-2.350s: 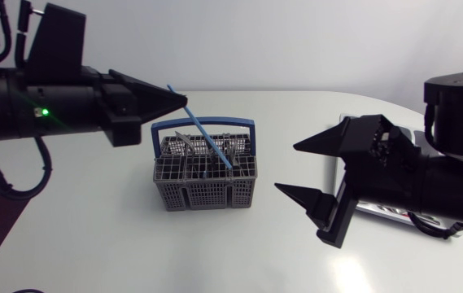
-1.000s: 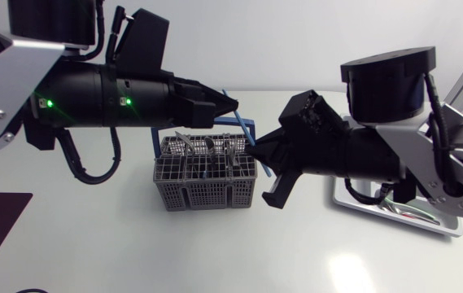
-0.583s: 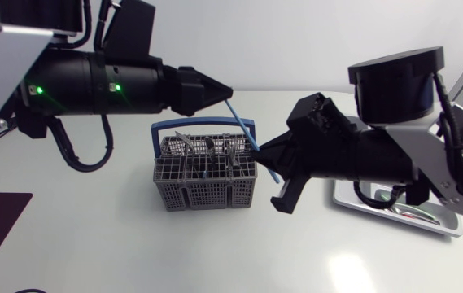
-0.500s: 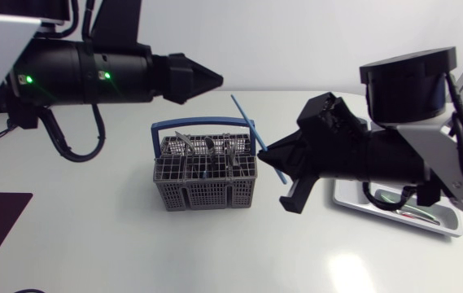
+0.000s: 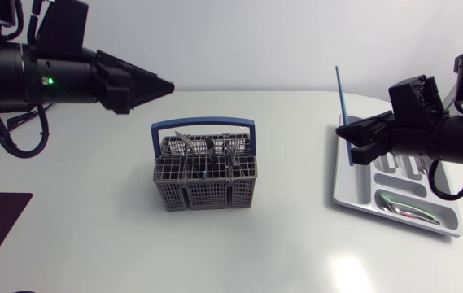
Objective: Unload the cutlery basket into the drawer organizer.
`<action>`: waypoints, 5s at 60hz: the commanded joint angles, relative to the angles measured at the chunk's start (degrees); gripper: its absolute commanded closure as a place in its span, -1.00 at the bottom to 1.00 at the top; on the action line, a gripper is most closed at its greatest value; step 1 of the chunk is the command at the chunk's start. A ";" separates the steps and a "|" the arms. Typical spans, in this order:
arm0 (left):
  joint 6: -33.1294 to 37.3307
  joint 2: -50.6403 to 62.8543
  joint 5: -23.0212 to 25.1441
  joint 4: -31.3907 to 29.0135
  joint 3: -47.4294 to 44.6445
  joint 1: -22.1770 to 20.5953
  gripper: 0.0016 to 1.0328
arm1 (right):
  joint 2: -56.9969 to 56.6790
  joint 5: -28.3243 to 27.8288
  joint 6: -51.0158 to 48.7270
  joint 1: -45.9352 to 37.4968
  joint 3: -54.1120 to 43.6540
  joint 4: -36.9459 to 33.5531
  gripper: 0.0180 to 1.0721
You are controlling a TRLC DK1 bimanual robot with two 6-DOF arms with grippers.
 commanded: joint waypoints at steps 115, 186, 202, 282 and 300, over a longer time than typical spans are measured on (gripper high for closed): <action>40.69 6.12 0.40 -2.10 -16.03 -7.24 -0.68 | 14.90 7.55 8.01 4.40 5.19 2.25 -0.72; 45.26 18.69 -1.71 9.15 -10.93 -8.65 0.58 | 7.61 5.00 -8.16 20.31 -11.16 7.43 -0.80; 45.35 15.61 -1.89 9.24 -11.54 -9.18 0.70 | 7.52 5.09 -8.16 20.39 -11.34 7.70 -0.81; 10.90 -4.08 -1.71 1.77 -2.84 -15.94 0.71 | -14.27 8.26 -1.40 31.20 -8.52 1.81 -0.75; 1.76 2.25 2.24 5.81 -2.23 -18.05 0.71 | -11.11 7.99 1.94 33.40 -6.85 3.83 -0.72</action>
